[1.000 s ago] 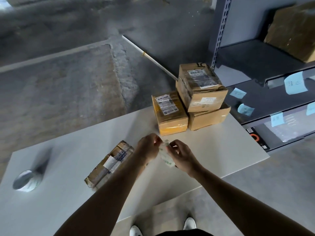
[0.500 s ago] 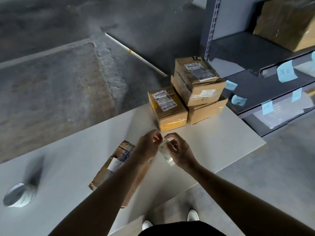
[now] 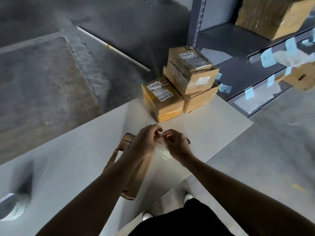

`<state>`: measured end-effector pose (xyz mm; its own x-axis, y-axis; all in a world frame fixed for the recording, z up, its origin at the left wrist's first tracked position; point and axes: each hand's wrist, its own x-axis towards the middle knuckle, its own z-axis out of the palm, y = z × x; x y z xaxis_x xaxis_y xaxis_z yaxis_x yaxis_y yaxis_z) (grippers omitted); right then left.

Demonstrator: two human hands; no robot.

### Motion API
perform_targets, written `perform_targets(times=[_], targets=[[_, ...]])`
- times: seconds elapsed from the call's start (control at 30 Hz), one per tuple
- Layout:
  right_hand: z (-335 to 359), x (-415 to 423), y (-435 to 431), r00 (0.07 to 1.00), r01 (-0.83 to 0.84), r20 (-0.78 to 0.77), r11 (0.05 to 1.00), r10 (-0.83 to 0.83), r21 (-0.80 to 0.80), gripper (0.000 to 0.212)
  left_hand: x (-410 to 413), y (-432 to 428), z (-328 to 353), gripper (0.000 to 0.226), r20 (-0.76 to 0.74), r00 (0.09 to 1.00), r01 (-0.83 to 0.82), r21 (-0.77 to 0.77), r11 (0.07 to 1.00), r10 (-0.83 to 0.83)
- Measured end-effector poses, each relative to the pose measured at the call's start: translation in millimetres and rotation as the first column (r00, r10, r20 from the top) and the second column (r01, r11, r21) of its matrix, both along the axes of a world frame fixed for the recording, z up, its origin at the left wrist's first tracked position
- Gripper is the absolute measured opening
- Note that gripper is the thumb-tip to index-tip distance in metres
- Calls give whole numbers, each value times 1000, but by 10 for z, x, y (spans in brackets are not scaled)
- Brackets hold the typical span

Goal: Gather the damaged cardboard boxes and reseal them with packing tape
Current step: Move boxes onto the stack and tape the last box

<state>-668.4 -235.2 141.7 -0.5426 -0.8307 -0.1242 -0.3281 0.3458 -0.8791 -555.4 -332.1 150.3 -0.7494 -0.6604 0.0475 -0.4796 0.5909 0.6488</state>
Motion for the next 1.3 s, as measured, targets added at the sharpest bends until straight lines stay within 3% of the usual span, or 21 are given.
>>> perform_targets(times=[0.23,0.33,0.5,0.63,0.77,0.97,1.1,1.3], targets=[[32,-132,-108,1000,-9,13,999,8,53,18,-192,-4,-65,16,-34,999,-28,-165,986,23],[41,-258,-122,997,-4,79,999,1,38,11,-291,-27,-39,18,-38,999,-40,-164,986,34],[76,-523,-80,950,-161,281,985,136,66,29,-444,-72,-6,15,21,999,-35,-128,991,38],[28,-750,-140,963,-209,189,975,193,74,29,-659,-87,-34,13,72,995,-58,-102,993,66],[-76,-954,-252,957,-206,223,976,184,78,18,-854,-144,-53,7,110,991,-73,-62,995,79],[-267,-1288,-396,972,-235,-20,971,236,50,8,-1111,-260,-188,9,104,981,-172,109,979,161],[-403,-1420,-460,919,-321,-223,946,324,47,12,-1178,-253,-394,20,67,975,-223,258,940,213],[-516,-1548,-493,805,-458,-333,871,491,179,59,-1252,-234,-621,54,129,970,-238,302,923,207]])
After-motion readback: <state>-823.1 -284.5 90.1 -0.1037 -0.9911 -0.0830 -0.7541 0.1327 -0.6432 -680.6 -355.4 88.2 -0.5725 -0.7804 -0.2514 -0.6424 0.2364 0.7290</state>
